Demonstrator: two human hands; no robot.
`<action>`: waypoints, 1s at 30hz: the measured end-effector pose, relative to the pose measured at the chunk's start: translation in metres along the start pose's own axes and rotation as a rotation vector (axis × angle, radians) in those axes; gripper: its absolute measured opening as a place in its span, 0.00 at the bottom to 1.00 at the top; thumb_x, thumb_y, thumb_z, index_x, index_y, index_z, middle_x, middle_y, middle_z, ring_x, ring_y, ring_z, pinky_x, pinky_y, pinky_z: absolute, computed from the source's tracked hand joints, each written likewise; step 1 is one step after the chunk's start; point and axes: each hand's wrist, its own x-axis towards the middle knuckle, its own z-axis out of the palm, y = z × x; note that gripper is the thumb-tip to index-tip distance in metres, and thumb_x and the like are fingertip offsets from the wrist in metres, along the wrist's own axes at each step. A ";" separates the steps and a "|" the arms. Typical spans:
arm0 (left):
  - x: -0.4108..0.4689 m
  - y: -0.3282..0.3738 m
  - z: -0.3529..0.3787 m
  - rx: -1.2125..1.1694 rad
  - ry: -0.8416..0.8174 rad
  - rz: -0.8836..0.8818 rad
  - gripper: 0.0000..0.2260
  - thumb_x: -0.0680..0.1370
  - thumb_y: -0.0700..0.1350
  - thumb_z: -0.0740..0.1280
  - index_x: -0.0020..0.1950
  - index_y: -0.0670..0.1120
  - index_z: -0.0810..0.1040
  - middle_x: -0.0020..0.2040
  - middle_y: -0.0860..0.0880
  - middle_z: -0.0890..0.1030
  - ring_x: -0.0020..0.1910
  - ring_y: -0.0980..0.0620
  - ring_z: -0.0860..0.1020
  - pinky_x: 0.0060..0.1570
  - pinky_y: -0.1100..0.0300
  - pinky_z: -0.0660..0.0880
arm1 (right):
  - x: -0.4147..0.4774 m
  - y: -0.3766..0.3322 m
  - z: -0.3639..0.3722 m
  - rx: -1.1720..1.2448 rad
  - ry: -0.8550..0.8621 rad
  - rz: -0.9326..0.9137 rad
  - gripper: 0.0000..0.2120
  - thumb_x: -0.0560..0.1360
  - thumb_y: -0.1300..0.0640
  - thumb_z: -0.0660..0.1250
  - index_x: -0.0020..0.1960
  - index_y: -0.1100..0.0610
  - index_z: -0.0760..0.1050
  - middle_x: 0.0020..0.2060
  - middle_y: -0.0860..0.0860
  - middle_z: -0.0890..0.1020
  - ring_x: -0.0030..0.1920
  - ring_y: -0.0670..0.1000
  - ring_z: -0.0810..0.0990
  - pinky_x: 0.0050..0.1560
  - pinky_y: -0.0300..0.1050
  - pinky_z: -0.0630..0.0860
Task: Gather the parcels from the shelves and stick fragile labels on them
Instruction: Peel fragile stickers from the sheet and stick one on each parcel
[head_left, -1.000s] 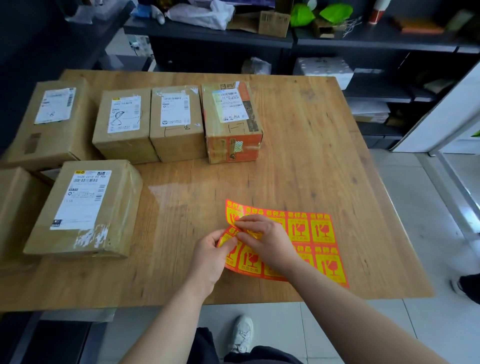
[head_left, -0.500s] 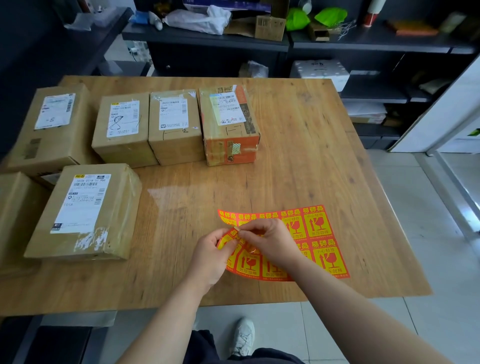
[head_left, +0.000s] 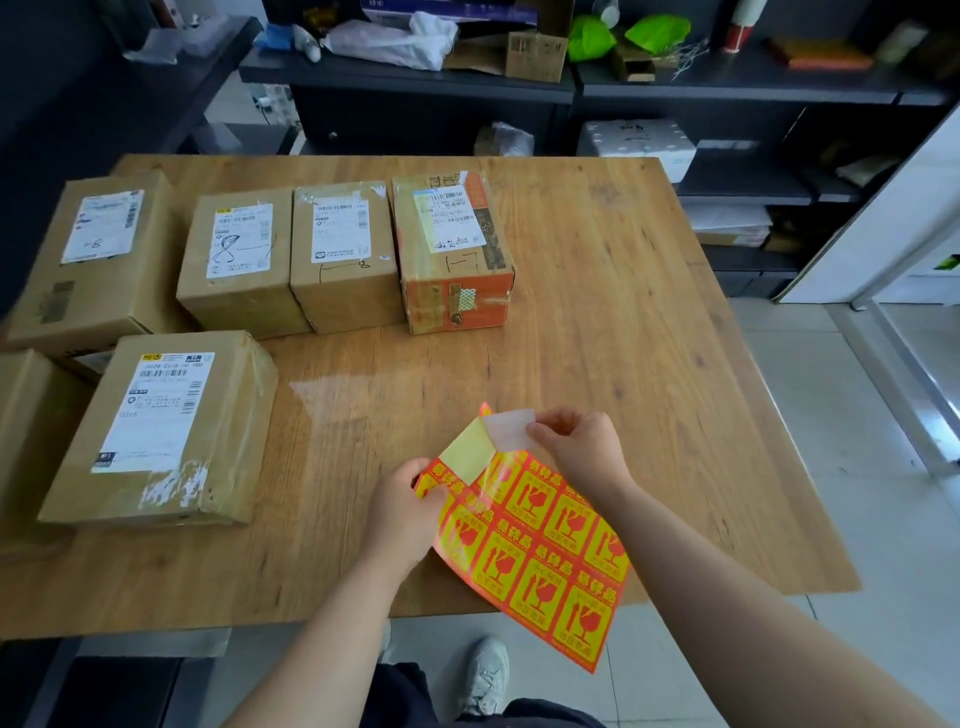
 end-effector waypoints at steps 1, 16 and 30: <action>0.002 -0.001 0.000 0.014 0.015 -0.015 0.10 0.77 0.39 0.65 0.57 0.49 0.78 0.49 0.53 0.81 0.46 0.56 0.79 0.40 0.61 0.76 | 0.002 0.000 -0.004 -0.009 0.032 -0.001 0.04 0.72 0.58 0.70 0.39 0.51 0.81 0.32 0.44 0.82 0.33 0.43 0.79 0.35 0.37 0.72; -0.001 0.050 0.009 0.131 0.142 0.144 0.14 0.77 0.58 0.62 0.43 0.50 0.79 0.42 0.55 0.82 0.42 0.54 0.79 0.36 0.62 0.72 | -0.016 -0.012 -0.013 -0.242 0.260 -0.519 0.01 0.71 0.59 0.72 0.41 0.55 0.82 0.38 0.47 0.78 0.37 0.44 0.78 0.38 0.46 0.78; 0.003 0.052 -0.016 -0.174 0.128 0.009 0.10 0.76 0.50 0.68 0.36 0.49 0.81 0.34 0.53 0.83 0.36 0.52 0.81 0.34 0.59 0.74 | -0.037 -0.017 0.004 -0.434 0.054 -0.830 0.05 0.72 0.56 0.72 0.45 0.56 0.82 0.39 0.49 0.81 0.39 0.49 0.80 0.39 0.47 0.78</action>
